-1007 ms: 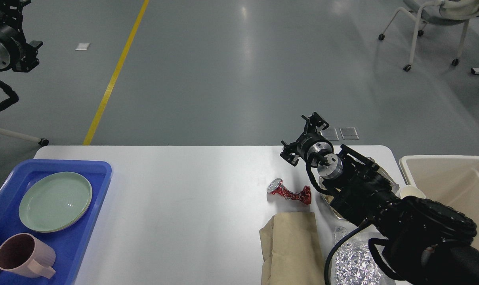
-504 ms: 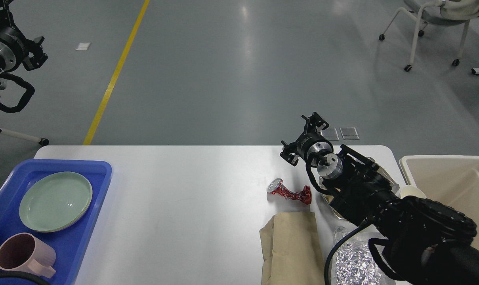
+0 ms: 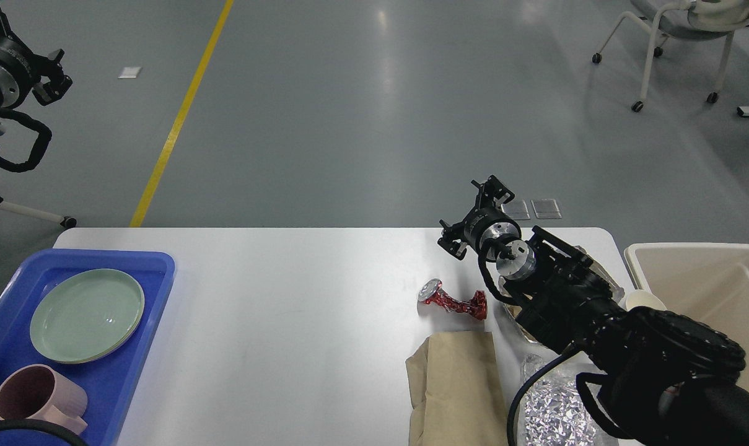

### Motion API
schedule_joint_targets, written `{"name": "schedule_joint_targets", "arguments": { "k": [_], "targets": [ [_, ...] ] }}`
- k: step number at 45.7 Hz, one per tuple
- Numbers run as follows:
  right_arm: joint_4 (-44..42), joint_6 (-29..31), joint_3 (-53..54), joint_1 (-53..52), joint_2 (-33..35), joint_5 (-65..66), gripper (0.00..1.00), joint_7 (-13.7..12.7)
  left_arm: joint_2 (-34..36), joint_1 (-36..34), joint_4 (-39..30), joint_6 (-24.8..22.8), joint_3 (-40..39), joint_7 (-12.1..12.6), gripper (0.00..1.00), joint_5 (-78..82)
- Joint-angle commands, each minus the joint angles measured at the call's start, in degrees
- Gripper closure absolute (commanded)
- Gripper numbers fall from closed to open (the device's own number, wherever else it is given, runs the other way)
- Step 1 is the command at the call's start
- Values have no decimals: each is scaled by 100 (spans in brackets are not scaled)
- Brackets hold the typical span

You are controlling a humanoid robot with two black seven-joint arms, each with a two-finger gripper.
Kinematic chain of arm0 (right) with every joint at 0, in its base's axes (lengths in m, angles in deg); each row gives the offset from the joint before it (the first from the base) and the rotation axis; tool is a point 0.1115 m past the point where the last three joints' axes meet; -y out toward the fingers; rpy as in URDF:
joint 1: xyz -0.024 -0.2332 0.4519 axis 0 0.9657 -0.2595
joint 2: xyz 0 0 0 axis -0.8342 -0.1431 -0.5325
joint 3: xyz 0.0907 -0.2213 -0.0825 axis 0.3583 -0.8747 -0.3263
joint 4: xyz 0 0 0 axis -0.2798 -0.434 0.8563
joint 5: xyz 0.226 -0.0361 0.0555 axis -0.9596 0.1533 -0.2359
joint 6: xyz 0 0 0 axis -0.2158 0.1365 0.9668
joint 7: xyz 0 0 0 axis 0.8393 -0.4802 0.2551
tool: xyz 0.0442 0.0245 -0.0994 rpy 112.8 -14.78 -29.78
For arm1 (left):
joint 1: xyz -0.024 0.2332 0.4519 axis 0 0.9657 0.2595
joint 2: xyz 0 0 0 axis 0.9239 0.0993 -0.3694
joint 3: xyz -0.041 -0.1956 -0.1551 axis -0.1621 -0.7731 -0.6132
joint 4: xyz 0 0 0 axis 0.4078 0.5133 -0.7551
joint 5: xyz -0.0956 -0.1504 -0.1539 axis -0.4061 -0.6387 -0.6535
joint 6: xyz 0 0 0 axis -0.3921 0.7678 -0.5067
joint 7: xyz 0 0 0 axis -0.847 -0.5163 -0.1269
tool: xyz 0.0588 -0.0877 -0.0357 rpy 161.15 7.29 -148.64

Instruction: Tidy desktop

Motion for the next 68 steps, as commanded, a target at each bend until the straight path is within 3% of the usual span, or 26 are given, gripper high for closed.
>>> {"name": "schedule_joint_targets", "arguments": {
  "k": [1,12,24,43,51,57,68],
  "targets": [
    [-1,0,0,0,0,0,0,0,-64,70,-6,0,-18,-8,4,0],
    [-1,0,0,0,0,0,0,0,-512,140,3,27,-9,-52,4,9],
    [8,0,0,0,0,0,0,0,-1145,333,11,53,17,-781,5,26],
    [-1,0,0,0,0,0,0,0,-1549,755,3,-26,272,-834,3,202],
    [8,0,0,0,0,0,0,0,-1848,913,-15,-70,-509,-1238,2,88],
    [8,0,0,0,0,0,0,0,-2112,1045,-6,-70,-1028,-1282,1,88],
    [-1,0,0,0,0,0,0,0,-2121,1142,-15,-79,-1134,-1352,0,88]
  ]
}}
